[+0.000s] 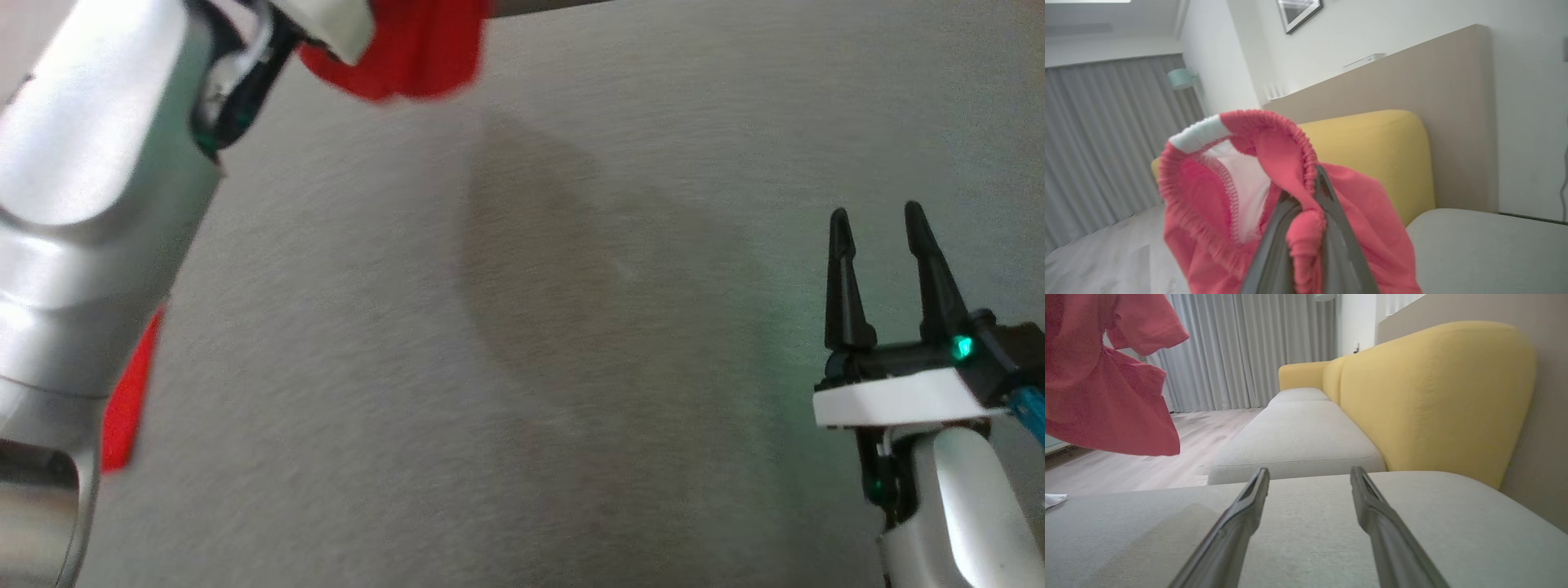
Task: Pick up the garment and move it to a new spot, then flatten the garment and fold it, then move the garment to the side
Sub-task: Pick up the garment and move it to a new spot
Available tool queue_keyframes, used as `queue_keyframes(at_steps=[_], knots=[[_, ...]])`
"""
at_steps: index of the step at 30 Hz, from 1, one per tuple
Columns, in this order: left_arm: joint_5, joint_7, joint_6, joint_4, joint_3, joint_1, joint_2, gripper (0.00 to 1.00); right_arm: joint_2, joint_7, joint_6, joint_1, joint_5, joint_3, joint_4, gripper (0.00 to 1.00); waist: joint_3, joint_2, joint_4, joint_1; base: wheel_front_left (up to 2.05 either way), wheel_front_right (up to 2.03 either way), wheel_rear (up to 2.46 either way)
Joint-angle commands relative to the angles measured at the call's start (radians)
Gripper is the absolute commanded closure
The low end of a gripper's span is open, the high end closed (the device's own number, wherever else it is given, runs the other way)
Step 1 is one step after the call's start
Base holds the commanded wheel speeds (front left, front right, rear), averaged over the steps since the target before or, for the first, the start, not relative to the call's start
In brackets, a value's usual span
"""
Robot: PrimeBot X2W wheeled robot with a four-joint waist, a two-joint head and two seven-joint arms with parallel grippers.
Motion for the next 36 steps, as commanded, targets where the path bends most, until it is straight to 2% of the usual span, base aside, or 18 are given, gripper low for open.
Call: queue_keyframes(at_steps=[1, 5, 7, 8, 11, 16, 17, 19, 21, 24, 28, 33, 36], knots=[[-0.013, -0.017, 0.002, -0.036, -0.001, -0.078, 0.028, 1.00, 0.002, 0.001, 0.007, 0.006, 0.016, 0.025, -0.045, 0.00, -0.083, -0.0001, -0.187, 0.0001, 0.00, 0.00, 0.00], [-0.030, -0.084, 0.002, -0.039, -0.099, -0.069, 0.012, 1.00, 0.002, 0.001, 0.007, 0.019, 0.044, 0.039, -0.066, 0.00, -0.068, -0.0001, -0.272, 0.0001, 0.00, 0.00, 0.00], [0.022, -0.137, 0.002, -0.036, -0.164, -0.049, 0.022, 1.00, 0.002, 0.001, 0.007, 0.021, 0.060, 0.043, -0.074, 0.00, -0.053, -0.0001, -0.303, 0.0001, 0.00, 0.00, 0.00], [0.022, -0.137, 0.002, -0.036, -0.164, -0.049, 0.022, 1.00, 0.002, 0.001, 0.007, 0.021, 0.060, 0.043, -0.074, 0.00, -0.053, -0.0001, -0.303, 0.0001, 0.00, 0.00, 0.00], [0.127, -0.243, 0.007, -0.019, -0.261, 0.027, 0.026, 1.00, 0.002, 0.001, 0.007, 0.026, 0.079, 0.048, -0.076, 0.00, -0.030, -0.0001, -0.330, 0.0001, 0.00, 0.00, 0.00], [0.226, -0.332, 0.052, 0.038, -0.397, 0.257, -0.020, 1.00, 0.002, 0.001, 0.007, 0.042, 0.093, 0.049, -0.067, 0.00, -0.003, -0.0001, -0.321, 0.0001, 0.00, 0.00, 0.00], [0.262, -0.337, 0.066, 0.051, -0.426, 0.296, -0.026, 0.89, 0.003, 0.001, 0.007, 0.044, 0.093, 0.050, -0.065, 0.00, 0.001, -0.0001, -0.314, 0.0001, 0.00, 0.00, 0.00], [0.326, -0.339, 0.099, 0.047, -0.466, 0.372, -0.041, 0.00, 0.003, 0.001, 0.007, 0.047, 0.087, 0.057, -0.061, 0.00, 0.006, -0.0001, -0.296, 0.0001, 0.00, 0.00, 0.00], [0.358, -0.339, 0.137, 0.033, -0.475, 0.453, -0.048, 0.00, 0.003, 0.001, 0.007, 0.053, 0.077, 0.068, -0.056, 0.00, 0.000, -0.0001, -0.272, 0.0001, 0.00, 0.00, 0.00], [0.361, -0.339, 0.192, -0.012, -0.443, 0.568, -0.060, 0.00, 0.003, 0.001, 0.007, 0.072, 0.057, 0.064, -0.048, 0.00, -0.024, -0.0001, -0.219, 0.0001, 0.00, 0.00, 0.00], [0.312, -0.339, 0.250, -0.110, -0.329, 0.733, -0.066, 0.00, 0.003, 0.001, 0.007, 0.113, 0.028, 0.039, -0.041, 0.00, -0.076, -0.0001, -0.136, 0.0001, 0.00, 0.00, 0.00], [0.202, -0.339, 0.271, -0.209, -0.098, 0.960, -0.100, 0.00, 0.003, 0.001, 0.007, 0.192, -0.016, -0.001, -0.031, 0.00, -0.168, -0.0001, -0.034, 0.0001, 0.00, 0.00, 0.00], [0.183, -0.339, 0.303, -0.244, 0.070, 1.076, -0.140, 0.00, 0.003, 0.001, 0.007, 0.243, -0.035, -0.008, -0.030, 0.00, -0.213, -0.0001, 0.009, 0.0001, 0.00, 0.00, 0.00]])
